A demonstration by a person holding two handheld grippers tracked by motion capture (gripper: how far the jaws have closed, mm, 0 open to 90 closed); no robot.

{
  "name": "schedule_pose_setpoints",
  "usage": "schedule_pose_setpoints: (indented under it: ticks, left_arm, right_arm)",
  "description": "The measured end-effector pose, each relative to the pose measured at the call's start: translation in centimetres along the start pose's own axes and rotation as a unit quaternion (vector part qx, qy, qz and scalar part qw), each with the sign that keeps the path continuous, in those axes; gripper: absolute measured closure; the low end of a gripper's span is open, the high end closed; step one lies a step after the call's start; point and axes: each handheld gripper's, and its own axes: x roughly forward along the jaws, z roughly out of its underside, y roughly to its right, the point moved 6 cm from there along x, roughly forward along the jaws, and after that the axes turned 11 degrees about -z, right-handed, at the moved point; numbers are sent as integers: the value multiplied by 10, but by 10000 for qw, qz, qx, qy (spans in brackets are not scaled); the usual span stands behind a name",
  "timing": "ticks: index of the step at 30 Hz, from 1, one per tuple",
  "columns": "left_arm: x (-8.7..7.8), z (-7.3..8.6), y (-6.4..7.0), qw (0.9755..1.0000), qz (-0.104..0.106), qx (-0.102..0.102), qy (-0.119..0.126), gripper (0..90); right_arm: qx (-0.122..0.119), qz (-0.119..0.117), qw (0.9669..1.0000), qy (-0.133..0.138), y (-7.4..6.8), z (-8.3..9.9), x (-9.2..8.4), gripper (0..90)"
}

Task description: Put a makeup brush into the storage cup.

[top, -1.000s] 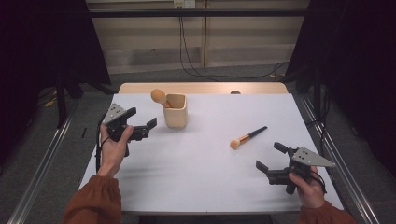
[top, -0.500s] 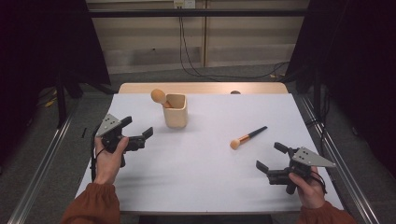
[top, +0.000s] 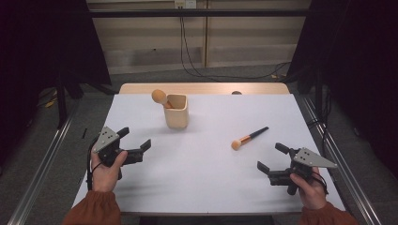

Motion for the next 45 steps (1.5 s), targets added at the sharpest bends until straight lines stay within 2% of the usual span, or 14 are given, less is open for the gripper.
schedule_pose_setpoints:
  ticks: [1, 6, 10, 17, 20, 25, 31, 35, 37, 45]
  left_arm:
    - [-2, 0, 0, 10000, -49, -1, 21, 29]
    - [-11, 1, 1, 10000, -35, 21, 82, 29]
    - [-16, 8, 3, 10000, -20, 35, 29, 29]
    - [-19, 14, 1, 9999, -86, -59, -15, 28]
    - [-21, 17, 3, 9999, -106, 22, -23, 28]
    - [-28, 20, 7, 9999, -109, 7, -3, 28]
    - [-30, 28, 10, 9998, -132, -68, -97, 28]
    - [-32, 29, 6, 9997, -197, -148, 6, 28]
    - [-33, 29, 6, 9998, -168, -100, 72, 28]
    - [-32, 30, 7, 9998, -147, -140, 52, 27]
  right_arm:
    - [-12, 2, 10000, -11, 0, 0, 0, 0]
    - [-25, 20, 10000, -8, 0, 0, 1, 0]
    - [-20, 36, 10000, -18, -1, -1, 2, 0]
    - [-20, 69, 10000, -26, 1, 0, 1, 0]
    - [0, 86, 10000, -15, 2, 0, 1, 0]
    - [-23, 75, 10000, -22, 1, 0, 1, 0]
    - [-25, 74, 10000, -7, 1, 0, -1, 0]
    - [-21, 69, 10000, -3, 0, 0, -1, 0]
    - [-16, 69, 10000, -3, 1, 0, -1, 0]
    - [-30, 91, 10000, 21, 0, -1, -3, 0]
